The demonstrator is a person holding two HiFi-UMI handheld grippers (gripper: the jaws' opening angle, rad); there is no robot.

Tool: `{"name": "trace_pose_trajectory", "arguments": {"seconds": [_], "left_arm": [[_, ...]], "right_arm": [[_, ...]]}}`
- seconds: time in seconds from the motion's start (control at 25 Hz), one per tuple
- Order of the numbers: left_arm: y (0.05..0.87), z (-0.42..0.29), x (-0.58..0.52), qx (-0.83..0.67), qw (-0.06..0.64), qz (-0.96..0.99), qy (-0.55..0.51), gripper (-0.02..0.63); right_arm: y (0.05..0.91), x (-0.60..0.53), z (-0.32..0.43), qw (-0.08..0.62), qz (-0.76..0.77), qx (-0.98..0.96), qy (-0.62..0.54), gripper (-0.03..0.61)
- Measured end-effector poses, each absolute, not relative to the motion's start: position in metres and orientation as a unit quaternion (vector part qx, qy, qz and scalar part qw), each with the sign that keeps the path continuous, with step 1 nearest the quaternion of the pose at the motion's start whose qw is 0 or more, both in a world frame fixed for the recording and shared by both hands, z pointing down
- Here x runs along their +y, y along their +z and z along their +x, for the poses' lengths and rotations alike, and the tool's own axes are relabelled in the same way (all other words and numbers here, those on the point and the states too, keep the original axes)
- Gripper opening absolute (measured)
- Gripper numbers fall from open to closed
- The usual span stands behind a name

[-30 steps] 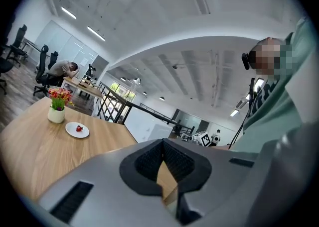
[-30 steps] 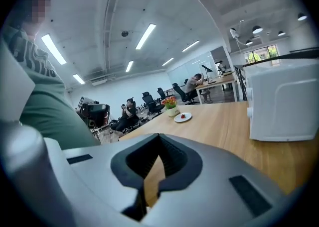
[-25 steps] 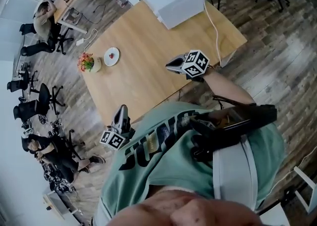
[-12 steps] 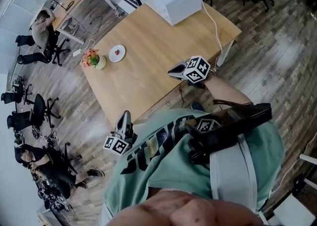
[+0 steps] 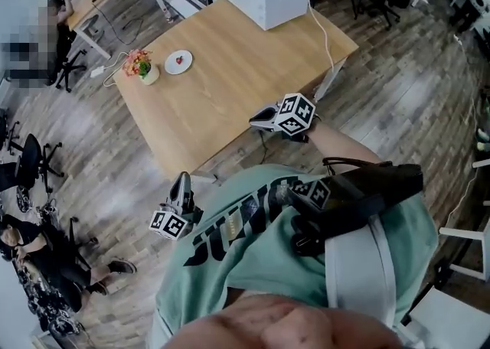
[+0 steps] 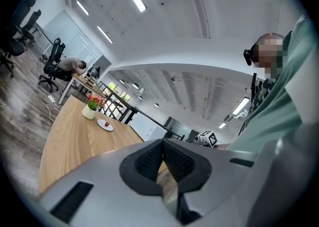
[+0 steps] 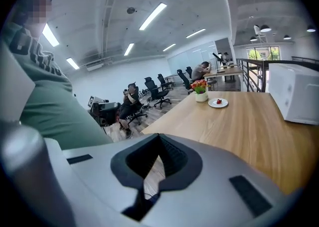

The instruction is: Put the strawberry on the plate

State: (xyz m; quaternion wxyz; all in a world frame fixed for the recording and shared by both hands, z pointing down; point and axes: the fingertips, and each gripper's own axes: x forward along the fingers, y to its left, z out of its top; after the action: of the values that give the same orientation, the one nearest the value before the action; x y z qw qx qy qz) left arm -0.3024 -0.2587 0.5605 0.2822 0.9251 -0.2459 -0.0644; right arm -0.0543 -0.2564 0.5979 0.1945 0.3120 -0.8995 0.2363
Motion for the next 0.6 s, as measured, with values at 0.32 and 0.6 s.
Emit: {"name": "trace_pose_trajectory", "arguments": {"seconds": [0.32,0.6], "left_arm": [[0.557,-0.291,-0.246,-0.223,0.286,0.929,-0.073,0.005],[0.544,-0.233,-0.22,-0.227,0.264,0.936,-0.056,0.005]], "right_arm": [[0.581,-0.249,-0.057,0.201,0.315,-0.9,0.224,0.008],[0.579,-0.216,0.006,0.169,0.32,-0.908,0.213,0.008]]}}
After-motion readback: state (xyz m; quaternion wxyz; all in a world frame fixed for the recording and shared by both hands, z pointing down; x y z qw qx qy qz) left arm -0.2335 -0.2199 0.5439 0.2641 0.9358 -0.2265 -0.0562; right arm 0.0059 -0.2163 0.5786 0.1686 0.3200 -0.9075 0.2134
